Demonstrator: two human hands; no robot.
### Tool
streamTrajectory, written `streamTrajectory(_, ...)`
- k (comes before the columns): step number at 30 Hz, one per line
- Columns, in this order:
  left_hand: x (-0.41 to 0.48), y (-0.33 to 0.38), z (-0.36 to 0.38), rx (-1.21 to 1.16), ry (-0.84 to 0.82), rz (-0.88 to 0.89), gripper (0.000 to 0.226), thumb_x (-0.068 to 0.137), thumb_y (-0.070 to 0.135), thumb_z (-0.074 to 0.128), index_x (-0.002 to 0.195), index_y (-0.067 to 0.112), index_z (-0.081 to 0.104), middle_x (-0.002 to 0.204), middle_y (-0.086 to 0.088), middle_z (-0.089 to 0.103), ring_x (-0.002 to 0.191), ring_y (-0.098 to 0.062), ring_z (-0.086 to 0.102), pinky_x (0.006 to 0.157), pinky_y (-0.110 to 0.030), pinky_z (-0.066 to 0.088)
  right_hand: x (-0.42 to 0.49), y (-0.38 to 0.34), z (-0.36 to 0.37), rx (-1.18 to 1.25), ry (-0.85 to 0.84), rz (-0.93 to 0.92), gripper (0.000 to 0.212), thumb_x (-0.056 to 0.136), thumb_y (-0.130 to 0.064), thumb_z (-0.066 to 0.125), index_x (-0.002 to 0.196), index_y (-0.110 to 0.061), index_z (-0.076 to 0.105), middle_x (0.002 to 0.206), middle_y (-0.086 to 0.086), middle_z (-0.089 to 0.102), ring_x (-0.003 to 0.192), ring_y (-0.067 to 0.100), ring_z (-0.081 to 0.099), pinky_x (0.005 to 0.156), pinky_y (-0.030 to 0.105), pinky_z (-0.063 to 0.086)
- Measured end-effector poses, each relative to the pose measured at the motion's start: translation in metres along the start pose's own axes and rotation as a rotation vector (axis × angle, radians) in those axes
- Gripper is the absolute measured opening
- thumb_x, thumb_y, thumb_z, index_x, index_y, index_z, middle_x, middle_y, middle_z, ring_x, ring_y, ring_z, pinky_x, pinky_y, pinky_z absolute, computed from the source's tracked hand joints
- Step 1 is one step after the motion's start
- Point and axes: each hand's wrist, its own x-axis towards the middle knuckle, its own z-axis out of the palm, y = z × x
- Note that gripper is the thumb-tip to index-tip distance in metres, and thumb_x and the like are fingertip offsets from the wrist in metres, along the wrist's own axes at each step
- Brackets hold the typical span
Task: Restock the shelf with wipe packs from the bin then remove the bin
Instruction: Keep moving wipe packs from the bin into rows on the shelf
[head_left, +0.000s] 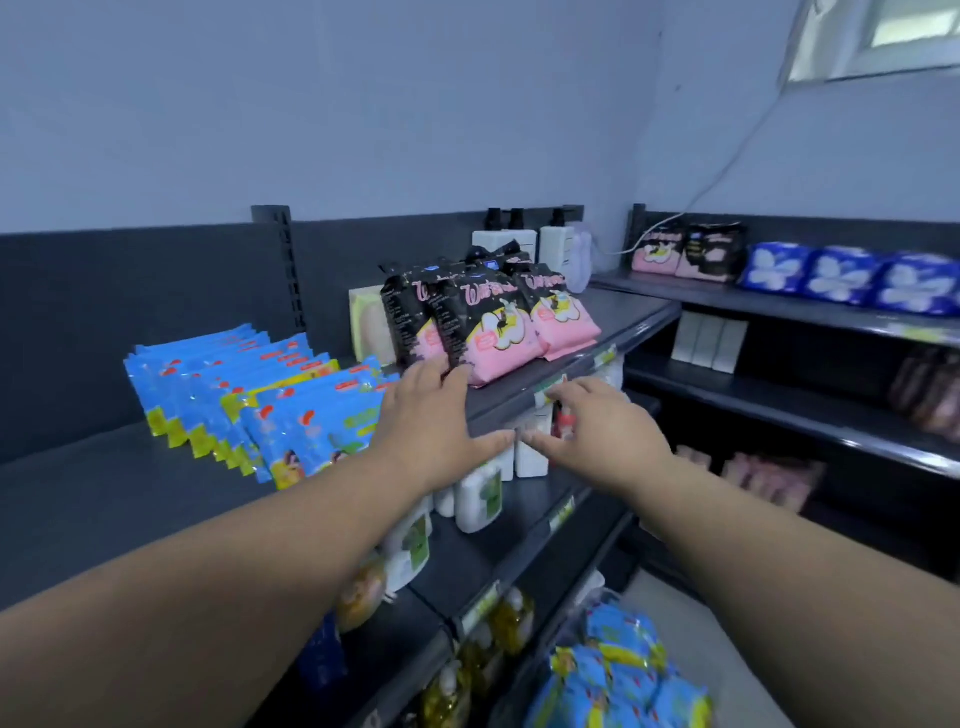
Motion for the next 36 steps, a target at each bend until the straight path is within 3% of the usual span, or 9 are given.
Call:
streamTrajectory(6, 0.001, 0.074, 0.061, 0.033, -0.084, 0.060, 0.089, 0.080, 0.071, 0.049, 0.148, 0.022, 0.022, 0.157, -0.004, 0.016, 0.144, -0.024, 0.012, 0.118, -0.040, 0.012, -0.040, 0.075, 0.008, -0.168, -0.014, 0.107, 0.062, 0.085, -0.069, 0.046, 0.134, -0.031, 0.046, 0.133, -0.002, 0.049, 0.123, 0.023, 0.047, 0.097, 0.039, 0.040)
streamTrajectory(16, 0.011, 0.172, 0.186, -0.003, -0.230, -0.001, 0.083, 0.083, 0.069, 0.048, 0.148, 0.023, 0.025, 0.156, -0.004, 0.020, 0.143, -0.025, 0.018, 0.116, -0.041, 0.018, -0.082, 0.230, 0.062, -0.125, -0.205, 0.208, 0.068, 0.087, -0.069, 0.041, 0.141, -0.028, 0.040, 0.143, 0.000, 0.039, 0.130, 0.025, 0.040, 0.105, 0.040, 0.037)
streamTrajectory(19, 0.007, 0.177, 0.221, 0.005, -0.252, -0.009, 0.080, 0.083, 0.066, 0.052, 0.146, 0.022, 0.031, 0.154, -0.007, 0.025, 0.140, -0.026, 0.024, 0.114, -0.039, 0.023, -0.090, 0.262, 0.085, -0.104, -0.258, 0.231, 0.068, 0.088, -0.068, 0.041, 0.143, -0.028, 0.037, 0.148, 0.001, 0.035, 0.133, 0.025, 0.037, 0.108, 0.040, 0.035)
streamTrajectory(24, -0.007, 0.166, 0.298, -0.032, -0.423, -0.115, 0.077, 0.083, 0.065, 0.052, 0.146, 0.024, 0.033, 0.156, -0.005, 0.022, 0.142, -0.025, 0.023, 0.115, -0.041, 0.026, -0.114, 0.301, 0.140, -0.024, -0.428, 0.292, 0.066, 0.090, -0.066, 0.040, 0.144, -0.028, 0.035, 0.151, 0.001, 0.030, 0.137, 0.024, 0.031, 0.108, 0.039, 0.030)
streamTrajectory(30, -0.042, 0.128, 0.391, -0.016, -0.559, -0.142, 0.059, 0.088, 0.049, 0.057, 0.135, 0.016, 0.047, 0.136, -0.005, 0.044, 0.126, -0.023, 0.043, 0.103, -0.034, 0.038, -0.152, 0.316, 0.227, 0.011, -0.555, 0.369, 0.066, 0.088, -0.066, 0.043, 0.144, -0.031, 0.035, 0.151, -0.002, 0.031, 0.137, 0.021, 0.033, 0.109, 0.034, 0.029)
streamTrajectory(36, -0.089, 0.073, 0.470, -0.011, -0.787, -0.247, 0.063, 0.095, 0.040, 0.050, 0.149, 0.020, 0.024, 0.153, -0.003, 0.020, 0.140, -0.023, 0.024, 0.111, -0.035, 0.032, -0.179, 0.301, 0.312, 0.045, -0.632, 0.423, 0.062, 0.088, -0.065, 0.045, 0.140, -0.033, 0.040, 0.149, -0.006, 0.033, 0.135, 0.018, 0.036, 0.107, 0.032, 0.032)
